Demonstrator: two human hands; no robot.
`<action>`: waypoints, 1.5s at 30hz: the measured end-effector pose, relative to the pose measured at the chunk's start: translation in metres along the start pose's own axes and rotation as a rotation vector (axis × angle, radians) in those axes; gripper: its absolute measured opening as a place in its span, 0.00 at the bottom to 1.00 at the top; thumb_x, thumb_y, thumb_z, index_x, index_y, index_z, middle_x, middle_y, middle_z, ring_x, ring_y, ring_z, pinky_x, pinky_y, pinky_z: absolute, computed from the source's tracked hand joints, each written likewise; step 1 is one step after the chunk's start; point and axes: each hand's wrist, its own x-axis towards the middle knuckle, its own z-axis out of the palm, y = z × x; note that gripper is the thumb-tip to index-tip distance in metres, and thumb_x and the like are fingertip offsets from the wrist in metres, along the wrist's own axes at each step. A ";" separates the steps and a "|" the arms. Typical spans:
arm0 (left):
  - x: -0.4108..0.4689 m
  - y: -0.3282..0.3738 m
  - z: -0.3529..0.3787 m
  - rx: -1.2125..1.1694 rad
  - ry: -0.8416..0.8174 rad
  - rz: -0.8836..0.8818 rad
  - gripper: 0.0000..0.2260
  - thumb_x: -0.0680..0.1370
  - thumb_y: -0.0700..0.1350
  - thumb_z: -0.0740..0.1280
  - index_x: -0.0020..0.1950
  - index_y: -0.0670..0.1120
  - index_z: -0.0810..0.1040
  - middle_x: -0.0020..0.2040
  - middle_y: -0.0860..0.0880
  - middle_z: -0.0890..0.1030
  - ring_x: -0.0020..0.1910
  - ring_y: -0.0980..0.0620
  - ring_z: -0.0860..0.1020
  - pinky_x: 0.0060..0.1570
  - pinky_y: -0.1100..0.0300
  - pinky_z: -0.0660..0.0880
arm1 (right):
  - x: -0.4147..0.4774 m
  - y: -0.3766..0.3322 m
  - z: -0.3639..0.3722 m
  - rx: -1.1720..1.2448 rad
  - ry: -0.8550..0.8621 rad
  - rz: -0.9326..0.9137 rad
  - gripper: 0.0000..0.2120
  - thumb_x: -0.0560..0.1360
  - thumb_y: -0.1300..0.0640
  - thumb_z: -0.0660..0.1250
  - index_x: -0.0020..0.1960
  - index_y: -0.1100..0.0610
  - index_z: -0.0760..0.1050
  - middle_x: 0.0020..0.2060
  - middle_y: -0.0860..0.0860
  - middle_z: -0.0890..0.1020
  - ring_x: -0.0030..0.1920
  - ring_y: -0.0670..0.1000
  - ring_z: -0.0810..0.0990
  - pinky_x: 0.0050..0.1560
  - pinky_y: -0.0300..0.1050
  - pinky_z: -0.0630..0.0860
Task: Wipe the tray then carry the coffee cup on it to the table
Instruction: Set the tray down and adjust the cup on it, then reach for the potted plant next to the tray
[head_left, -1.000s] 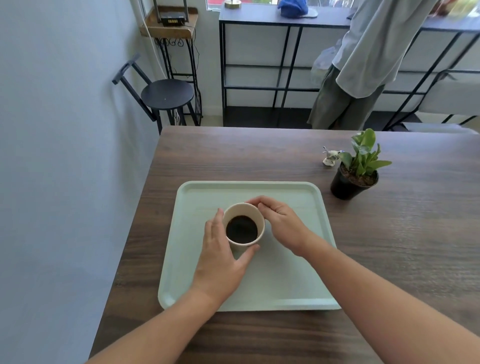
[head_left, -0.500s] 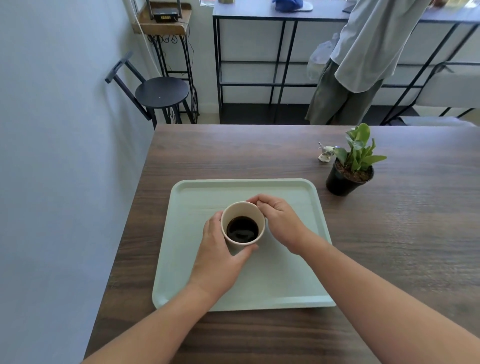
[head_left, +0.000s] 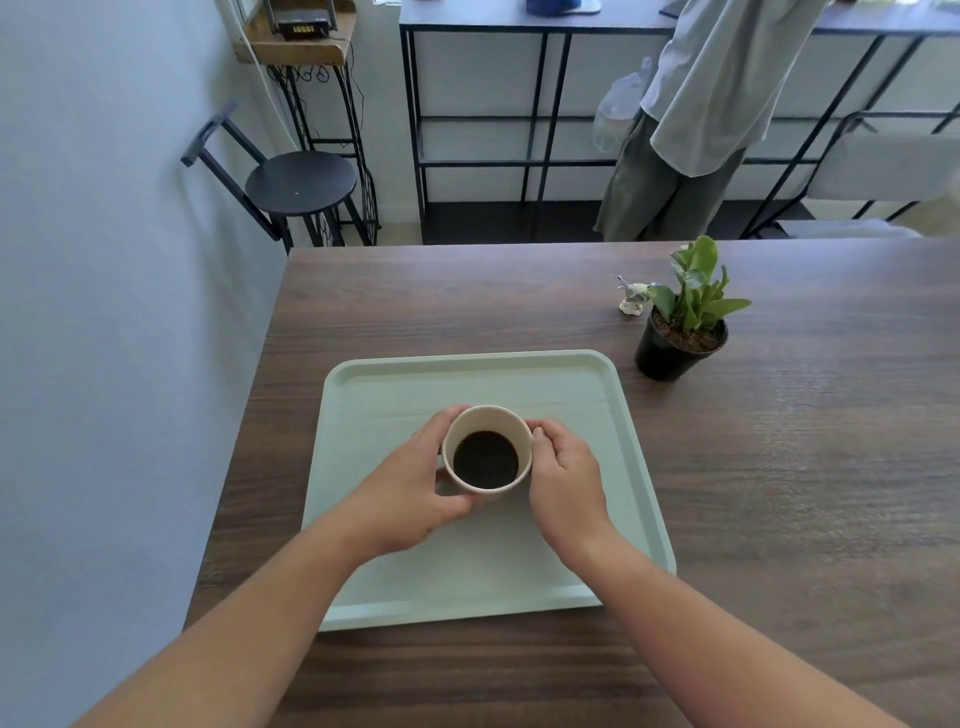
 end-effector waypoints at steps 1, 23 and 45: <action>0.000 -0.001 0.000 -0.003 -0.008 0.004 0.35 0.69 0.48 0.77 0.71 0.64 0.65 0.64 0.64 0.76 0.64 0.62 0.74 0.63 0.60 0.74 | -0.003 0.001 0.000 -0.005 0.014 -0.004 0.16 0.82 0.57 0.55 0.47 0.51 0.81 0.41 0.47 0.85 0.45 0.45 0.83 0.45 0.36 0.77; -0.056 -0.068 0.001 0.864 0.254 -0.151 0.34 0.80 0.63 0.43 0.81 0.46 0.44 0.82 0.49 0.46 0.80 0.55 0.43 0.78 0.55 0.44 | -0.014 0.057 -0.070 -1.084 0.083 -0.171 0.30 0.82 0.48 0.52 0.80 0.60 0.52 0.80 0.52 0.52 0.79 0.49 0.50 0.76 0.41 0.41; 0.142 0.047 -0.016 0.204 0.474 0.179 0.11 0.79 0.48 0.64 0.60 0.47 0.74 0.53 0.51 0.76 0.48 0.59 0.76 0.47 0.65 0.73 | 0.117 -0.018 -0.128 -0.613 0.542 -0.074 0.54 0.63 0.34 0.75 0.77 0.60 0.55 0.73 0.57 0.66 0.73 0.57 0.60 0.73 0.52 0.59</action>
